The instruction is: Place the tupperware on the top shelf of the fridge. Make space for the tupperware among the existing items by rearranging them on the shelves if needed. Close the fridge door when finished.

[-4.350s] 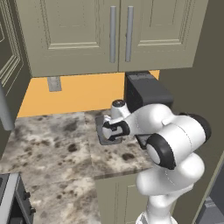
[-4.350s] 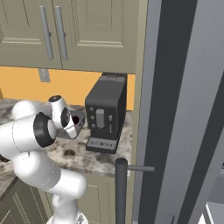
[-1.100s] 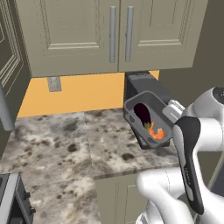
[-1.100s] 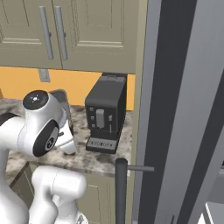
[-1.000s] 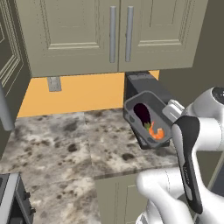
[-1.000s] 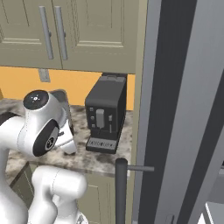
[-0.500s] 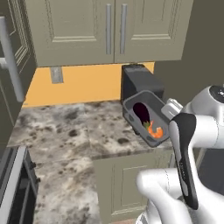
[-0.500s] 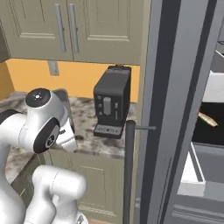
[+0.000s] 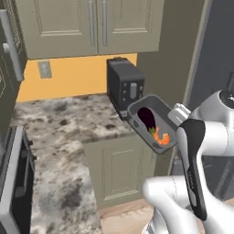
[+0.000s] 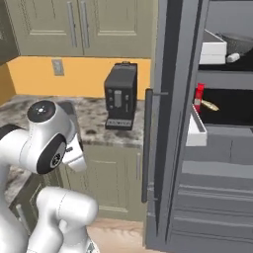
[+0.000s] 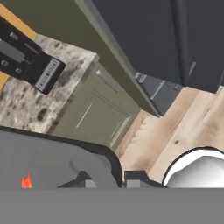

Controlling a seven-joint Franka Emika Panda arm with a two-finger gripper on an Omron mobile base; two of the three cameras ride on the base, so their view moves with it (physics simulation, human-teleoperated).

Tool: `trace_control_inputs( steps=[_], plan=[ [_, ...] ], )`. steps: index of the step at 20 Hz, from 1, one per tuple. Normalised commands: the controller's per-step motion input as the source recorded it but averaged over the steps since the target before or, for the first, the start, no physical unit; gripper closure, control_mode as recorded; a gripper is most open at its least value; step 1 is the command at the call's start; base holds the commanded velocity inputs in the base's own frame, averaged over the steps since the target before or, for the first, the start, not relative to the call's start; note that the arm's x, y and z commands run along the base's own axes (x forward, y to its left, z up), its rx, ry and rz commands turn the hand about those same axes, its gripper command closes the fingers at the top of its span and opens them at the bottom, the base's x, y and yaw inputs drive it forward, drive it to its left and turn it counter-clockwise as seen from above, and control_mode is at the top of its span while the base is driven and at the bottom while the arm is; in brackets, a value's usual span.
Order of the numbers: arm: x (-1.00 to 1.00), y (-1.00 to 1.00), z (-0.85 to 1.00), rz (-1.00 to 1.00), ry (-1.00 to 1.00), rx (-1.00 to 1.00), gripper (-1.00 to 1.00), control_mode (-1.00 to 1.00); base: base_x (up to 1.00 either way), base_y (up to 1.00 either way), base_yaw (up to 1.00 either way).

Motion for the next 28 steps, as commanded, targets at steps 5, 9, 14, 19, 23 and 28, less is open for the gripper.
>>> trace_control_inputs(
  steps=[5,9,14,19,23,28],
  plan=[
    [0.00,0.00,0.00,0.00,0.00,0.00,1.00,1.00,-0.21,-0.11,-0.60],
    [0.00,0.00,0.00,0.00,0.00,0.00,1.00,1.00,-0.07,-0.34,-0.62],
    [0.00,0.00,0.00,0.00,0.00,0.00,1.00,1.00,-0.11,-0.75,-0.48],
    [0.00,0.00,0.00,0.00,0.00,0.00,1.00,1.00,-0.01,-0.94,-0.41],
    [0.00,0.00,0.00,0.00,0.00,0.00,1.00,1.00,0.01,-0.85,-0.38],
    [0.00,0.00,0.00,0.00,0.00,0.00,1.00,1.00,0.10,-0.63,-0.32]
  ],
)
